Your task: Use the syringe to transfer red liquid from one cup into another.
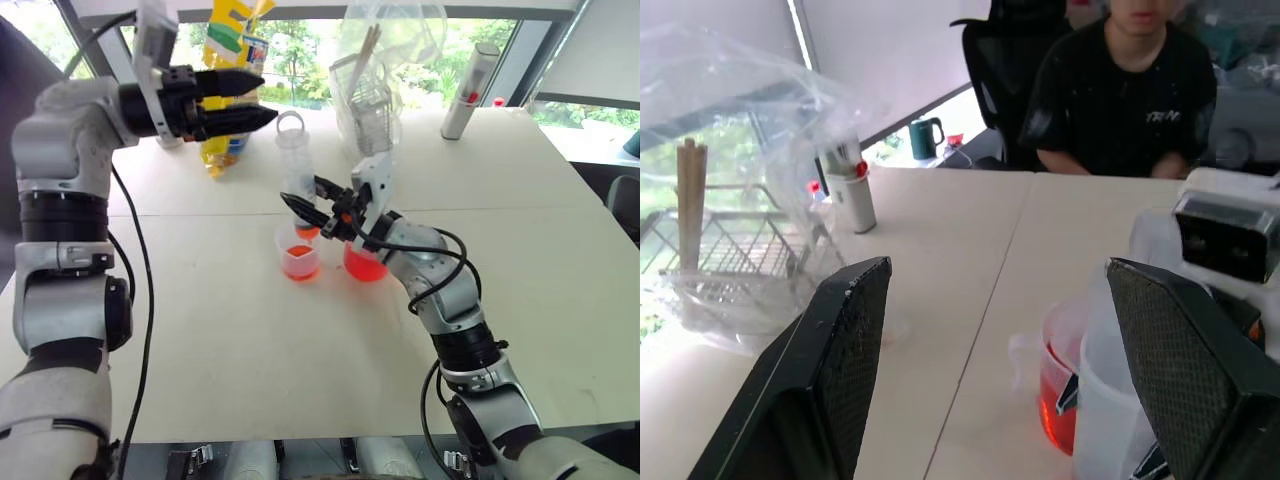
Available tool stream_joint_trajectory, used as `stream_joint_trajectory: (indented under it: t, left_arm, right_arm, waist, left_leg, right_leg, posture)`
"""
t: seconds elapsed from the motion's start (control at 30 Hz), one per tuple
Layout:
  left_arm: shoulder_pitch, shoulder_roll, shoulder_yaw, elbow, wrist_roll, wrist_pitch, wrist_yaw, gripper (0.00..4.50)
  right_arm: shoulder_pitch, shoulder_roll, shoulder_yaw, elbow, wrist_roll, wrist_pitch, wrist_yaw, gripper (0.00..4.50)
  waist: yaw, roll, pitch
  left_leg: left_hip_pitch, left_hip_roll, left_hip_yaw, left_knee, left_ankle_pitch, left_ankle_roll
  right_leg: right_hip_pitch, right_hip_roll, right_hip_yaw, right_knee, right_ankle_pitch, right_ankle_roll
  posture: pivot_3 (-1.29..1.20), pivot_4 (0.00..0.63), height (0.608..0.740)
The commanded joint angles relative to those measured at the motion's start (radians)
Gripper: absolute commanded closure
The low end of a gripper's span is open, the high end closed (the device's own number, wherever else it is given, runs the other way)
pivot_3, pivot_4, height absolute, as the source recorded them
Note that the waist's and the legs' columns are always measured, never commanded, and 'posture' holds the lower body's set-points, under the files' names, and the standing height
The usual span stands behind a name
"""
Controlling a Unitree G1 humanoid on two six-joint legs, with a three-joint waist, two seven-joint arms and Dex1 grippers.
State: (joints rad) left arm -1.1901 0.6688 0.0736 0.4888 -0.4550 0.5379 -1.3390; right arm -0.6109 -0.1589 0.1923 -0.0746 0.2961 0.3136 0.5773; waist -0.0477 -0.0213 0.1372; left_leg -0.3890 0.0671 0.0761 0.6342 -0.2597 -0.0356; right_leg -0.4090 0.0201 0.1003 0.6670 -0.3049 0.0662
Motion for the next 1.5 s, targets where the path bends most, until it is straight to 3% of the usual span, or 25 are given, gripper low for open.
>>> stream_joint_trajectory:
  t: [0.03, 0.3, 0.63, 0.7, 0.87, 0.9, 1.5]
  left_arm:
    - [-0.052, 0.008, 0.037, 0.016, -0.042, 0.02, -0.029, 1.02]
    - [0.0, 0.03, -0.014, -0.082, -0.069, 0.102, -0.106, 1.02]
    - [0.055, 0.016, -0.036, -0.098, -0.036, 0.073, -0.072, 1.02]
    - [0.056, 0.007, -0.035, -0.101, -0.042, 0.076, -0.068, 1.76]
    - [0.056, -0.014, -0.034, -0.113, -0.054, 0.088, -0.063, 4.23]
    - [0.059, -0.017, -0.036, -0.118, -0.056, 0.091, -0.065, 4.41]
    - [0.133, 0.002, -0.106, -0.188, 0.003, 0.049, -0.103, 4.41]
  right_arm:
    - [-0.011, 0.013, -0.005, -0.025, -0.005, -0.028, 0.003, 3.12]
    - [-0.011, 0.012, -0.004, -0.019, -0.016, -0.027, 0.016, 3.12]
    - [-0.014, 0.013, -0.001, -0.012, -0.024, -0.025, 0.025, 3.12]
    - [-0.014, 0.012, 0.0, -0.011, -0.025, -0.025, 0.026, 3.12]
    - [-0.011, 0.012, 0.002, -0.019, -0.028, -0.02, 0.027, 3.12]
    - [-0.011, 0.013, 0.003, -0.02, -0.03, -0.019, 0.027, 3.12]
    - [-0.074, 0.05, -0.025, -0.108, 0.025, 0.083, 0.012, 3.12]
  waist:
    - [-0.001, 0.0, 0.0]
    - [-0.002, 0.0, 0.0]
    - [-0.006, 0.0, 0.0]
    - [-0.007, 0.0, 0.0]
    - [-0.009, 0.0, 0.0]
    - [-0.011, 0.0, 0.0]
    - [-0.022, 0.0, 0.0]
  left_leg:
    - [0.0, 0.0, 0.0, 0.0, 0.0, 0.0]
    - [0.0, 0.0, 0.0, 0.0, 0.0, 0.0]
    - [0.0, 0.0, 0.0, 0.0, 0.0, 0.0]
    - [0.0, 0.0, 0.0, 0.0, 0.0, 0.0]
    - [0.0, 0.0, 0.0, 0.0, 0.0, 0.0]
    - [0.0, 0.0, 0.0, 0.0, 0.0, 0.0]
    - [0.0, 0.0, 0.0, 0.0, 0.0, 0.0]
  right_leg:
    - [0.0, 0.0, 0.0, 0.0, 0.0, 0.0]
    - [0.0, 0.0, 0.0, 0.0, 0.0, 0.0]
    - [0.0, 0.0, 0.0, 0.0, 0.0, 0.0]
    - [0.0, 0.0, 0.0, 0.0, 0.0, 0.0]
    - [0.0, 0.0, 0.0, 0.0, 0.0, 0.0]
    - [0.0, 0.0, 0.0, 0.0, 0.0, 0.0]
    - [0.0, 0.0, 0.0, 0.0, 0.0, 0.0]
  posture:
    - [0.0, 0.15, 0.739]
    - [0.0, 0.15, 0.739]
    - [0.0, 0.15, 0.739]
    - [0.0, 0.15, 0.739]
    - [0.0, 0.15, 0.739]
    - [0.0, 0.15, 0.739]
    - [0.0, 0.15, 0.739]
